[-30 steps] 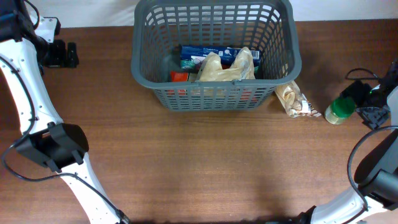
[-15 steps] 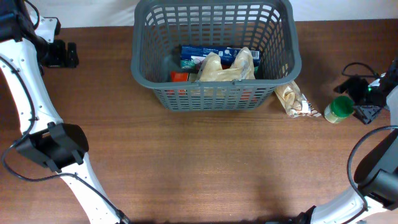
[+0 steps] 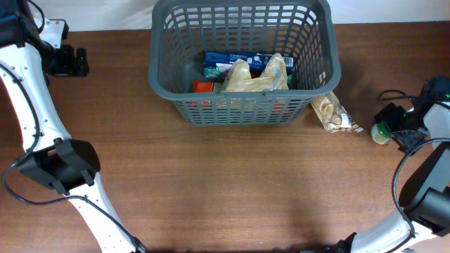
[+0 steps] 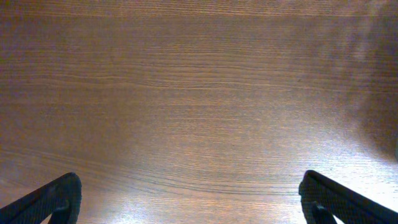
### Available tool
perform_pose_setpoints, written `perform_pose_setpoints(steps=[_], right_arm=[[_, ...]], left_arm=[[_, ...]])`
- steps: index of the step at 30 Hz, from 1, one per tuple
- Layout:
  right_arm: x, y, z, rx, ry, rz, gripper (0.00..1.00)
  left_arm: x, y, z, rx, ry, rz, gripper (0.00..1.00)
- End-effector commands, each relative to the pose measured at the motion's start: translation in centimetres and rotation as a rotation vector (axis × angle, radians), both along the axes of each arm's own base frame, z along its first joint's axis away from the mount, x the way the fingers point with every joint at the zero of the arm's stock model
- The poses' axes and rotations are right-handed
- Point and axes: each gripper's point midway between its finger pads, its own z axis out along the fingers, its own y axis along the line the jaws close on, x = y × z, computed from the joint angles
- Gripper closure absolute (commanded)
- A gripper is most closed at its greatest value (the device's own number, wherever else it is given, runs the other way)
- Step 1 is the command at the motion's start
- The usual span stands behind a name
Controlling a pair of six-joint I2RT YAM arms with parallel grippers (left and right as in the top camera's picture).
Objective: Pack container
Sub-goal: 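Reach the right gripper to the green-lidded jar and grasp it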
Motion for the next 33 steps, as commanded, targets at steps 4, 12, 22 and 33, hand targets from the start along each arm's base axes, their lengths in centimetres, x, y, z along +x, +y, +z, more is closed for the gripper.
perform_pose_setpoints(steps=[4, 12, 22, 33], right_arm=[[0.2, -0.4, 0.3, -0.018, -0.011, -0.087, 0.02], [-0.3, -1.2, 0.2, -0.06, 0.012, -0.125, 0.02], [-1.5, -1.5, -0.9, -0.081, 0.074, -0.135, 0.14], [-1.6, -1.4, -1.3, -0.076, 0.086, -0.135, 0.25]], left_arm=[[0.0, 0.2, 0.0, -0.008, -0.003, 0.016, 0.01], [0.0, 0.2, 0.0, -0.008, -0.004, 0.016, 0.01], [0.0, 0.2, 0.0, -0.008, -0.003, 0.015, 0.01], [0.0, 0.2, 0.0, -0.008, -0.003, 0.016, 0.01]])
